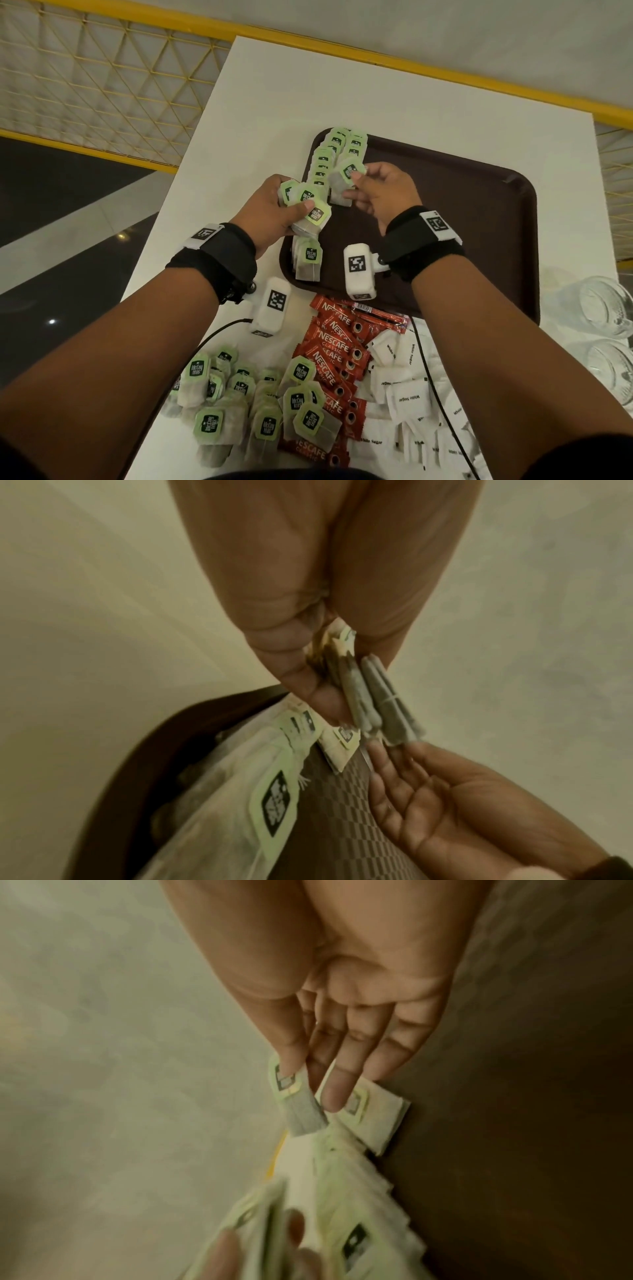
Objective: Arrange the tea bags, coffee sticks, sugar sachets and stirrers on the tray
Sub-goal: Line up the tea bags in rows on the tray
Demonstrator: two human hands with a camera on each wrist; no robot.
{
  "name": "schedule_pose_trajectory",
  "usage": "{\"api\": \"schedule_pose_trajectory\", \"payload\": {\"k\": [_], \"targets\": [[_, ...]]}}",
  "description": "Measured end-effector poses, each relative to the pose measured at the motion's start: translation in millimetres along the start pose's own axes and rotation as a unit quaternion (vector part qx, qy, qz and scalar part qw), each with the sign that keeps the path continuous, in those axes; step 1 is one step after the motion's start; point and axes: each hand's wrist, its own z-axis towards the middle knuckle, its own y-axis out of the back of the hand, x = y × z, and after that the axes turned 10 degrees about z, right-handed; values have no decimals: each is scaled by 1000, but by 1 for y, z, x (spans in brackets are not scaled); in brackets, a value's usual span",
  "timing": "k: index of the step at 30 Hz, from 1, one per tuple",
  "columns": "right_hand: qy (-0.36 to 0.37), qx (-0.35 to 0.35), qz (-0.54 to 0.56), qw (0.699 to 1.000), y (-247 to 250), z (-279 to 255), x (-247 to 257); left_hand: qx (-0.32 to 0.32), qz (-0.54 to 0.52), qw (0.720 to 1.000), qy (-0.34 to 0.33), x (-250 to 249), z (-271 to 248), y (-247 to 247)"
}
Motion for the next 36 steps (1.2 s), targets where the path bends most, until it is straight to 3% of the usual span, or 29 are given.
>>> {"api": "schedule_pose_trajectory", "payload": {"k": [7, 19, 23, 25, 28, 30, 36], "targets": [[13, 2, -215, 977, 14, 18, -19, -30, -18, 999, 9, 6, -2, 8], [32, -50, -261, 964, -1, 36, -25, -42, -22, 999, 8, 7, -4, 15], [76, -65, -292, 951, 1, 27, -19, -45, -13, 999, 1, 5, -1, 12], [80, -20, -279, 957, -2, 13, -9, -52, -17, 998, -1, 3, 0, 10], [20, 94, -202, 975, -11, -14, -1, -76, -36, 996, -2, 1, 3, 7], [-6, 132, -181, 975, -15, -26, -6, -86, -51, 995, -3, 0, 5, 5], [-2, 85, -95, 992, -20, -28, -18, -61, -73, 995, -17, -6, 4, 0]]}}
